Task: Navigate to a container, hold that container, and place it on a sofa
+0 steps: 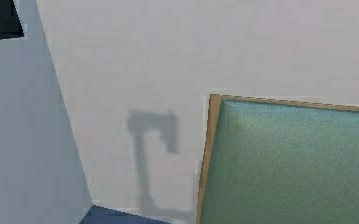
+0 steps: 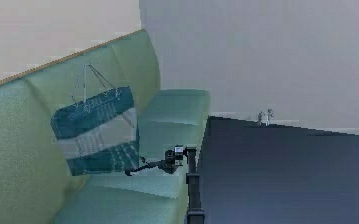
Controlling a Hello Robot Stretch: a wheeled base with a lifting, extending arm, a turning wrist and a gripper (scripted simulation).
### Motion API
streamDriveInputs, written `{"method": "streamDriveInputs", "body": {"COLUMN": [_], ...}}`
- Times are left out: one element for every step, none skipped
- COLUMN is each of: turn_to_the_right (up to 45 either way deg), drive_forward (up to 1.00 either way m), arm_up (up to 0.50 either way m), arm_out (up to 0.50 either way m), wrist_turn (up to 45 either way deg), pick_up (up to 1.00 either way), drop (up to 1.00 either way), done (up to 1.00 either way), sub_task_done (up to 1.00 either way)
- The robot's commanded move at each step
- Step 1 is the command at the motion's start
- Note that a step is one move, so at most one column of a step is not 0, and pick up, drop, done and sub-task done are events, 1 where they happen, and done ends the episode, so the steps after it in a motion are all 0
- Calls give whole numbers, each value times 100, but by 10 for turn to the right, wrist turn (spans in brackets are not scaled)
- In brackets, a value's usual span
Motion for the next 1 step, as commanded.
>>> {"method": "streamDriveInputs", "body": {"turn_to_the_right": [0], "drive_forward": [0], "arm_up": [0], "arm_out": [0], "wrist_turn": [0], "pick_up": [0], "drop": [100], "done": [0], "sub_task_done": [0]}}
